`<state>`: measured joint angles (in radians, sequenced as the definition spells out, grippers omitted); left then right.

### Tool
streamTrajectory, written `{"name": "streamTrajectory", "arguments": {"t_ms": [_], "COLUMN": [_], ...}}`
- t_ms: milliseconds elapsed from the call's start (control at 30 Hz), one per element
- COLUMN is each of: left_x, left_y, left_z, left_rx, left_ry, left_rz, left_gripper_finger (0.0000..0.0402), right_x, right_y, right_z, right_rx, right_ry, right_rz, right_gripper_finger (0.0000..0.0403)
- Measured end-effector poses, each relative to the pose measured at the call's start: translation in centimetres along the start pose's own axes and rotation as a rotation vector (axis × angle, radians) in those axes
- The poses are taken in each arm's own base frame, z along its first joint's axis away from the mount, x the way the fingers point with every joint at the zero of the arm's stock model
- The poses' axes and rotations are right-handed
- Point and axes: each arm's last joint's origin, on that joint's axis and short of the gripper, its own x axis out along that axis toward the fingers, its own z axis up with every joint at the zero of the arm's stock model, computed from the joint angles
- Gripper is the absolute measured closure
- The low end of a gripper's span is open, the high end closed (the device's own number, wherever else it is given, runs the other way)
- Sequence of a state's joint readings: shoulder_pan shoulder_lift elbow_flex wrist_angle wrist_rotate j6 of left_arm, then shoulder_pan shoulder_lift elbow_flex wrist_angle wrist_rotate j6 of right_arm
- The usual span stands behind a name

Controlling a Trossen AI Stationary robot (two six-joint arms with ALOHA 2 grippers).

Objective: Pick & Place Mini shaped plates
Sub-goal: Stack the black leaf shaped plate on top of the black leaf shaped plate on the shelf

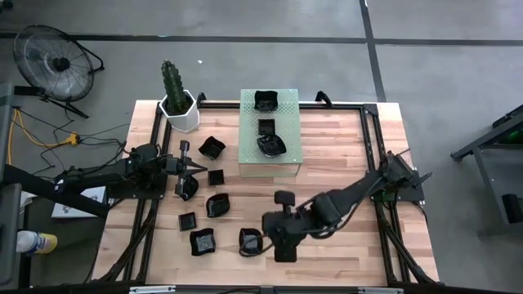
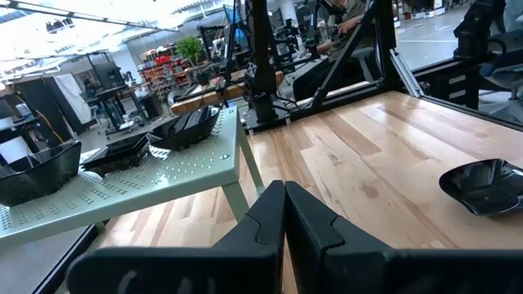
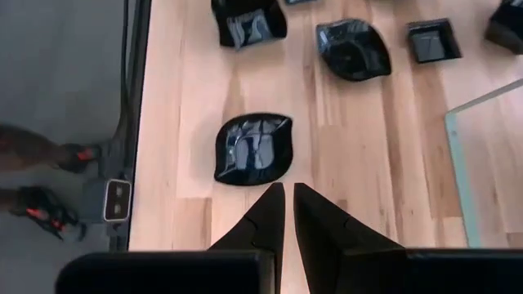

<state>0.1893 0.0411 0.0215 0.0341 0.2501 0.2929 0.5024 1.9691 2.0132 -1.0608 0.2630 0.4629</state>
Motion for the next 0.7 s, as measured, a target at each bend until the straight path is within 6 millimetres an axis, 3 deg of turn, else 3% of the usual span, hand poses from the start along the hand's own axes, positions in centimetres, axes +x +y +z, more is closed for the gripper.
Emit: {"name": "streamTrajectory", "arguments": {"t_ms": [400, 500, 700], "left_x": [0.0, 0.0, 0.0], "left_y": [0.0, 0.0, 0.0], "left_z": [0.0, 0.0, 0.0], "left_rx": [0.0, 0.0, 0.0], "left_ry": [0.0, 0.0, 0.0], "left_rz": [0.0, 0.0, 0.0], "left_gripper_finger": [0.0399, 0.0399, 0.0399], "right_x": [6.3, 7.5, 11.0], "right_y": [2.5, 2.3, 1.8], "right_z": [-0.3, -0.4, -0.9], "right_rx": [0.027, 0.188, 0.672], "right_ry": [0.031, 0.049, 0.154], "right_rz": [0.077, 0.063, 0.037], "right_gripper_finger": [0.0353, 0.0347, 0.0338]}}
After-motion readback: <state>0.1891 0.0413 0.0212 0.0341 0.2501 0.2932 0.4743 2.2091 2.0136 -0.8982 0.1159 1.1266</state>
